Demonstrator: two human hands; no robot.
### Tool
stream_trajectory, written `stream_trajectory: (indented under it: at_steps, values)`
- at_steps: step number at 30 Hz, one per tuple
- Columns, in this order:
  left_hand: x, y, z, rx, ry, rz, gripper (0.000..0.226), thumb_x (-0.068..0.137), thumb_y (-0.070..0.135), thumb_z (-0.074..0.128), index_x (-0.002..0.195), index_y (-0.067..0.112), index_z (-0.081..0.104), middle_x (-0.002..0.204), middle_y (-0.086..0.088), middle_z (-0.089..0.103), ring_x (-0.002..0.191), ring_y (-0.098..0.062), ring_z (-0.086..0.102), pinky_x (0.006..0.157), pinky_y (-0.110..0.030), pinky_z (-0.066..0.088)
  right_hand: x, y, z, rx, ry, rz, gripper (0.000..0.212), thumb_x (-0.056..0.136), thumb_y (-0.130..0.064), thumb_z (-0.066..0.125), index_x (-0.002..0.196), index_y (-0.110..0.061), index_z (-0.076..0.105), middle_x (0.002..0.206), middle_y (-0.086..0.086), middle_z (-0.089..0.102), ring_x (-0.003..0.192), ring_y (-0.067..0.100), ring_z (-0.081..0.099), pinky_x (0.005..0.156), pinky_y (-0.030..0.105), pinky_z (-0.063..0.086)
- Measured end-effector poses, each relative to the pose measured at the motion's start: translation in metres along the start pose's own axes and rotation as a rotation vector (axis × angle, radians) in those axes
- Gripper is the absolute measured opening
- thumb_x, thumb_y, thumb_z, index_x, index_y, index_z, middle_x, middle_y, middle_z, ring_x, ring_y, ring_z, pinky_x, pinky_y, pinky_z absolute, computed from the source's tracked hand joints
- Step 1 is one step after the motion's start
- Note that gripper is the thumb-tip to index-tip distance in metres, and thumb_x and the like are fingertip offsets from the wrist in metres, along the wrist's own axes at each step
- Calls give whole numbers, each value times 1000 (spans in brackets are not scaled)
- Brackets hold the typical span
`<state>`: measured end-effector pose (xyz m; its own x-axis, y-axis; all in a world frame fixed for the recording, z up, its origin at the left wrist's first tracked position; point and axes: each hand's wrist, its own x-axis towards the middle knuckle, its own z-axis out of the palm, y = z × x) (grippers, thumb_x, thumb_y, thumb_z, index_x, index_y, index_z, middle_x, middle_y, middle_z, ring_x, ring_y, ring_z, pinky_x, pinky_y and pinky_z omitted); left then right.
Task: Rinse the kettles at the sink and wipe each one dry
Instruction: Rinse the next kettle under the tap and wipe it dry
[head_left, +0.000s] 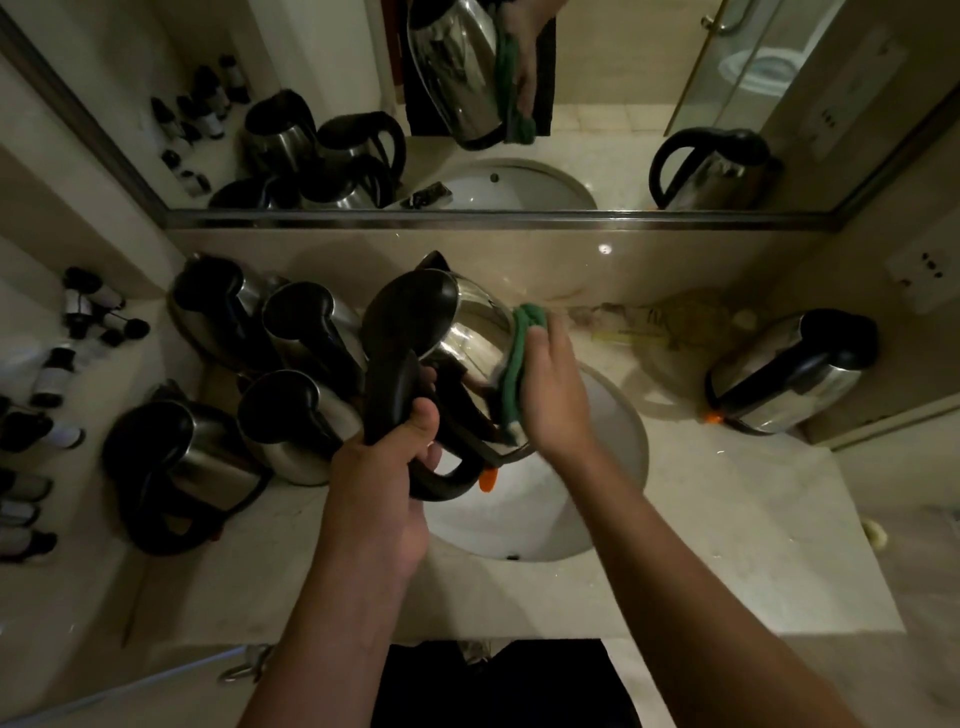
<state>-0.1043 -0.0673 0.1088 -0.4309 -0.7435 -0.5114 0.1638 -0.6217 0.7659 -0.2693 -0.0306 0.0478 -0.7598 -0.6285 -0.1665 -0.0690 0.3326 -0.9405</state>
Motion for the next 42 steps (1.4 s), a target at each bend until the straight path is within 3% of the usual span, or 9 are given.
stream_trajectory:
  at_steps: [6,10,15,19,22,26,34,40,42]
  values:
    - [10,-1,3,-13,22,-13,18,71,21,76,89,20,81,113,-17,69,110,-27,66,101,-43,49,-50,33,29,-362,32,-484,73,100,-48,39,159,-23,3,167,12,9,157,37,12,124,60,24]
    - [9,0,-6,62,36,8,9,77,16,77,74,25,77,101,-4,62,101,-19,60,107,-45,42,-6,30,16,-39,40,-109,49,104,-55,26,144,-32,40,132,2,59,121,24,60,100,52,52]
    - [9,4,-16,88,-7,-5,33,67,26,77,100,23,78,115,-2,66,118,-19,60,105,-40,42,20,22,-10,393,-120,427,37,102,-44,56,122,-13,56,110,14,64,93,23,67,72,27,58]
    - [19,14,-25,-12,4,-49,34,69,13,72,103,17,75,110,-4,74,117,-21,64,104,-39,44,-9,19,0,89,2,95,51,101,-59,40,141,-30,47,141,10,56,117,22,61,93,41,59]
    - [22,19,-23,-62,14,-98,16,67,6,70,72,19,78,80,1,73,93,-14,68,99,-36,45,-48,27,24,-180,117,-202,61,103,-45,35,161,-37,18,169,2,22,157,20,21,124,52,29]
    - [22,20,-18,-77,27,-115,46,83,-8,55,49,19,70,54,8,59,64,-6,63,96,-33,45,-66,62,42,-430,207,-554,73,91,-33,51,154,-15,19,162,24,14,153,46,17,118,66,29]
    - [20,28,-25,-51,-2,-80,25,72,-7,60,66,13,73,75,-1,62,85,-17,63,90,-36,50,1,13,-1,51,54,-143,44,101,-55,38,127,-24,56,119,4,62,109,15,62,99,48,52]
    - [14,43,-23,64,-151,-10,40,82,-9,46,61,16,69,55,7,57,55,-6,60,80,-33,46,41,-15,-40,391,-345,269,27,108,-13,45,91,-16,66,78,-1,74,81,9,74,67,16,57]
    - [13,48,-18,38,-200,-5,24,72,-6,50,75,11,68,58,7,58,55,-6,60,78,-32,45,23,0,-34,676,-473,349,23,105,-2,49,96,-12,67,89,10,80,115,20,70,75,3,50]
